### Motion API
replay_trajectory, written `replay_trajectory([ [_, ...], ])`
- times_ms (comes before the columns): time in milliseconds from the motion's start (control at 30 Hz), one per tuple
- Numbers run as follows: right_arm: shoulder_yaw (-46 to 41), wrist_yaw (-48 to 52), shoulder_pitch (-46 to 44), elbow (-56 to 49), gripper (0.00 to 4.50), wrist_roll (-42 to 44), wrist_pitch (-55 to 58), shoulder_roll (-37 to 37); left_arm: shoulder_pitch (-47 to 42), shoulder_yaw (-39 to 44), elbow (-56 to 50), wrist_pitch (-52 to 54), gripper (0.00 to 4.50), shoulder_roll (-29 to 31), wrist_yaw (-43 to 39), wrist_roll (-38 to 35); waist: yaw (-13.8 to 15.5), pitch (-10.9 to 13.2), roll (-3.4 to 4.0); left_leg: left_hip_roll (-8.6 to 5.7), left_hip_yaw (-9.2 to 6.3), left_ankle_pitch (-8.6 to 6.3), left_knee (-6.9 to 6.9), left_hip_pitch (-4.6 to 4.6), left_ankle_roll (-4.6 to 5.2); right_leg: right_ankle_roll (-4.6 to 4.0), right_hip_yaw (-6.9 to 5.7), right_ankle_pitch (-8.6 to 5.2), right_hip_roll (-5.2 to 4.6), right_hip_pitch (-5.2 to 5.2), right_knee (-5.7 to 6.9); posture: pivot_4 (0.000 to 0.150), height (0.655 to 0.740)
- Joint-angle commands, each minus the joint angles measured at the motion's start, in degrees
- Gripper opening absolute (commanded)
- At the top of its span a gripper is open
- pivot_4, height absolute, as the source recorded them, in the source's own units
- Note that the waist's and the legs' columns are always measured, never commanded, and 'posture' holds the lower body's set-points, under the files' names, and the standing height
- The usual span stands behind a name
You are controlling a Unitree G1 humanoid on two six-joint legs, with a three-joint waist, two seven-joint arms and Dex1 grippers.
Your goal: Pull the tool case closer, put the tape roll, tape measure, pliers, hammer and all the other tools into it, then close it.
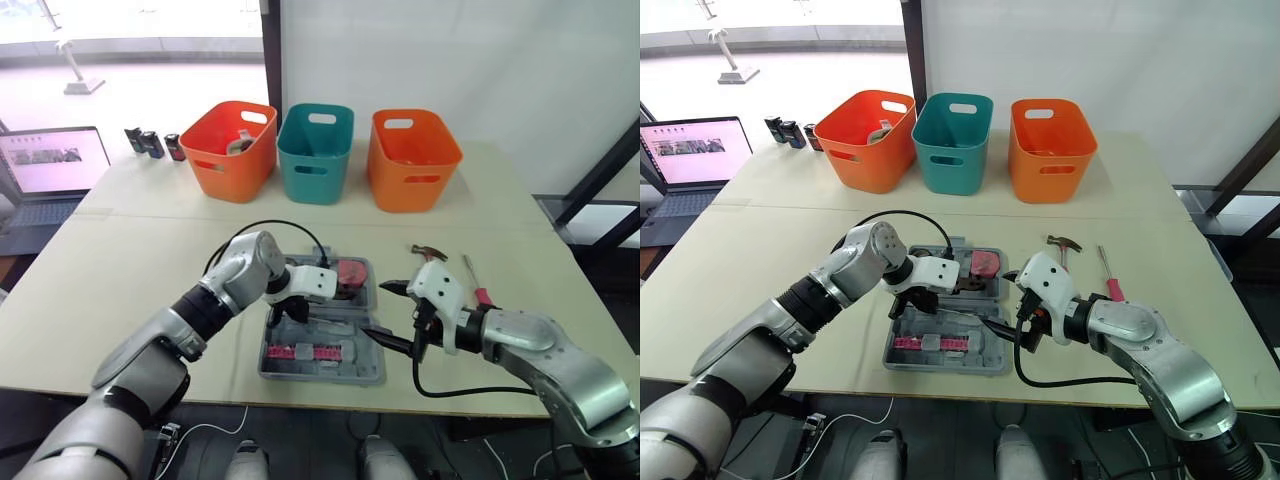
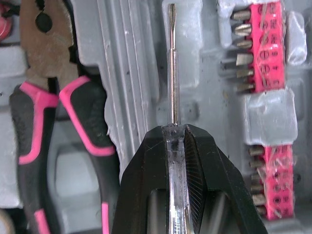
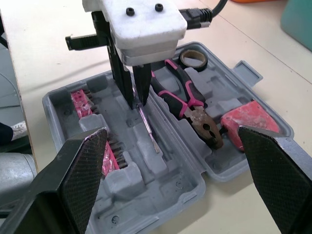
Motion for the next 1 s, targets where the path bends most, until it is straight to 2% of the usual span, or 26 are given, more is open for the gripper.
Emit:
replay_trajectory([
  [33, -1.87, -0.38, 0.39, -3.03, 4.5, 0.84, 0.14, -0.14, -0.59, 1.71, -1.13, 1.19, 0.02, -0.74, 0.45, -0.7, 0.0, 0.0, 0.0, 0.0, 0.0, 0.0, 0.0, 0.0, 0.0, 0.0, 0.0, 0.0, 0.0, 0.0, 0.0, 0.15, 0.74],
  [533, -2.04, -0.86, 0.79, -3.87, 4.5, 1.6, 0.97, 0.02, -2.73, 1.14, -2.72, 4.16, 0.02, -0.29, 0.88, 0.63, -0.01, 0.0, 0.0, 0.0, 0.0, 0.0, 0.0, 0.0, 0.0, 0.01, 0.0, 0.01, 0.0, 0.0, 0.0, 0.15, 0.74],
  [733, -1.9, -1.18, 0.71, -4.01, 4.5, 1.84, 1.04, 0.2, -3.28, -1.12, -2.43, 5.97, 0.02, 0.44, 1.07, 4.04, -0.05, 0.0, 0.0, 0.0, 0.0, 0.0, 0.0, 0.0, 0.0, 0.02, 0.0, 0.01, 0.0, 0.0, 0.0, 0.15, 0.74],
  [1000, -1.69, -2.16, 1.42, -4.61, 4.5, 1.94, 1.36, 0.56, -2.23, -0.55, -4.15, 4.51, 0.02, 0.12, 0.31, 3.41, -0.02, 0.0, 0.0, 0.0, 0.0, 0.0, 0.0, 0.0, 0.0, 0.02, 0.0, 0.01, 0.0, 0.0, 0.0, 0.15, 0.74],
])
